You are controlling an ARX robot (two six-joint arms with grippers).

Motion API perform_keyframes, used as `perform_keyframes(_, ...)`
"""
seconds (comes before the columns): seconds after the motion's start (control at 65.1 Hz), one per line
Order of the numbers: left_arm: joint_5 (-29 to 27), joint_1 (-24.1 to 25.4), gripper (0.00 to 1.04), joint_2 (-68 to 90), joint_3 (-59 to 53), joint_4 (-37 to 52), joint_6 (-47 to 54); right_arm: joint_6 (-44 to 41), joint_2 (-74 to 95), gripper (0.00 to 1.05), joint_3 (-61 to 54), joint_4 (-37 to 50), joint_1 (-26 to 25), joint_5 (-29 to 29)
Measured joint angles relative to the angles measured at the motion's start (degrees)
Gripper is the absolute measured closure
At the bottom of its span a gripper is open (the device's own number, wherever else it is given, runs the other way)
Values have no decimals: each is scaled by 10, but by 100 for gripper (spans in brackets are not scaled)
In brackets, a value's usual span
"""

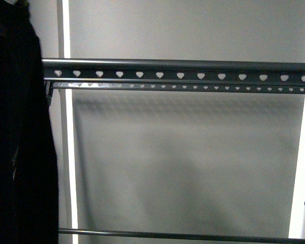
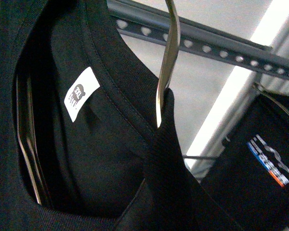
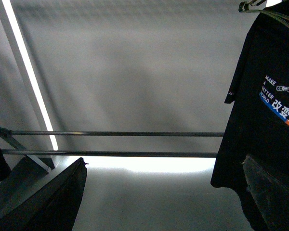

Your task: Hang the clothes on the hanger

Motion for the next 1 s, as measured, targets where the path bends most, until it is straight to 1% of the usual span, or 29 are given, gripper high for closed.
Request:
perform_keyframes(0.046, 49, 10, 101, 6, 1, 3, 9, 0, 0, 7, 0, 0, 0, 0)
perform_keyframes(0.092, 134, 29, 101, 20, 9, 5, 21, 0, 0, 7, 0, 0, 0, 0)
perform_keyframes(0.108, 148, 32, 101, 22, 10, 6, 24, 0, 0, 7, 0, 0, 0, 0)
perform_keyframes(0.138, 216, 48, 101, 33, 15, 15, 32, 0, 0, 7, 0, 0, 0, 0)
perform_keyframes(0.154, 225, 52, 101, 37, 16, 19, 32, 0, 0, 7, 0, 0, 0, 0)
perform_keyframes(0.169, 270, 62, 101, 43, 19, 28, 37, 0, 0, 7, 0, 0, 0, 0)
perform_keyframes(0.2, 297, 71, 101, 50, 23, 36, 40, 0, 0, 7, 0, 0, 0, 0)
perform_keyframes(0.215, 343, 81, 101, 58, 27, 42, 48, 0, 0, 7, 0, 0, 0, 0)
perform_keyframes(0.231, 363, 86, 101, 62, 29, 46, 51, 0, 0, 7, 0, 0, 0, 0)
perform_keyframes(0.277, 475, 116, 101, 85, 37, 86, 68, 0, 0, 7, 0, 0, 0, 0)
perform_keyframes(0.292, 493, 120, 101, 89, 37, 93, 73, 0, 0, 7, 0, 0, 0, 0)
perform_keyframes(0.323, 566, 140, 101, 106, 38, 126, 91, 0, 0, 7, 0, 0, 0, 0)
perform_keyframes(0.338, 592, 149, 101, 115, 38, 144, 97, 0, 0, 7, 0, 0, 0, 0)
perform_keyframes(0.384, 696, 175, 101, 157, 52, 193, 111, 0, 0, 7, 0, 0, 0, 0)
perform_keyframes(0.4, 716, 181, 101, 170, 56, 211, 110, 0, 0, 7, 0, 0, 0, 0)
perform_keyframes(0.415, 721, 184, 101, 177, 58, 221, 109, 0, 0, 7, 0, 0, 0, 0)
perform_keyframes(0.446, 764, 197, 101, 213, 66, 281, 88, 0, 0, 7, 0, 0, 0, 0)
perform_keyframes(0.492, 780, 204, 101, 236, 71, 321, 71, 0, 0, 7, 0, 0, 0, 0)
perform_keyframes(0.553, 806, 216, 101, 292, 87, 419, 17, 0, 0, 7, 0, 0, 0, 0)
perform_keyframes(0.63, 840, 225, 101, 369, 121, 579, -90, 0, 0, 7, 0, 0, 0, 0)
perform_keyframes(0.661, 850, 226, 101, 392, 139, 622, -127, 0, 0, 7, 0, 0, 0, 0)
perform_keyframes(0.738, 864, 225, 101, 410, 170, 578, -132, 0, 0, 7, 0, 0, 0, 0)
perform_keyframes(0.815, 865, 225, 101, 413, 174, 580, -135, 0, 0, 7, 0, 0, 0, 0)
perform_keyframes(0.83, 866, 224, 101, 421, 193, 582, -140, 0, 0, 7, 0, 0, 0, 0)
perform_keyframes(0.999, 867, 223, 101, 428, 193, 579, -141, 0, 0, 7, 0, 0, 0, 0)
